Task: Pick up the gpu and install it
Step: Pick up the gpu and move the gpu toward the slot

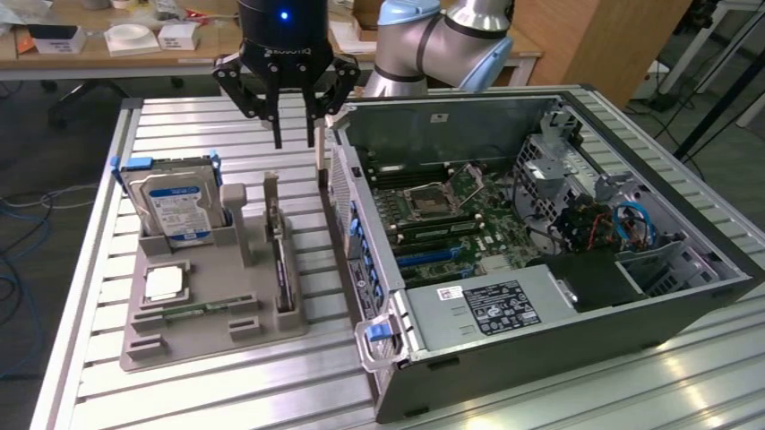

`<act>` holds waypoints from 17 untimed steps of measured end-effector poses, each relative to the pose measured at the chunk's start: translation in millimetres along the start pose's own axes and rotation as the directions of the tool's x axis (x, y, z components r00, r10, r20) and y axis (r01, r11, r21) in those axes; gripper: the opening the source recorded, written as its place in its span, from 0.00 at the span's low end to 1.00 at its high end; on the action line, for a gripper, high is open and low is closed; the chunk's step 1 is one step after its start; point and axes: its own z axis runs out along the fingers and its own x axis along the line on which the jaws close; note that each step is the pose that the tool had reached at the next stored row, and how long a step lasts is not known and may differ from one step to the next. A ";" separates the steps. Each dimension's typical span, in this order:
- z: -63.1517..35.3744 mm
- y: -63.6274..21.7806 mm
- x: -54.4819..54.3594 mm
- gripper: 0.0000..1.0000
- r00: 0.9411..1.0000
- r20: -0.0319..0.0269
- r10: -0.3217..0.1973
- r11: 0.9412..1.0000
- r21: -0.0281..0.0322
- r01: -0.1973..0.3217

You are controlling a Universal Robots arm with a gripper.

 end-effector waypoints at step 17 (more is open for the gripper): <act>9.5 -0.4 0.2 0.41 1.000 0.000 0.000 1.000 0.000 0.000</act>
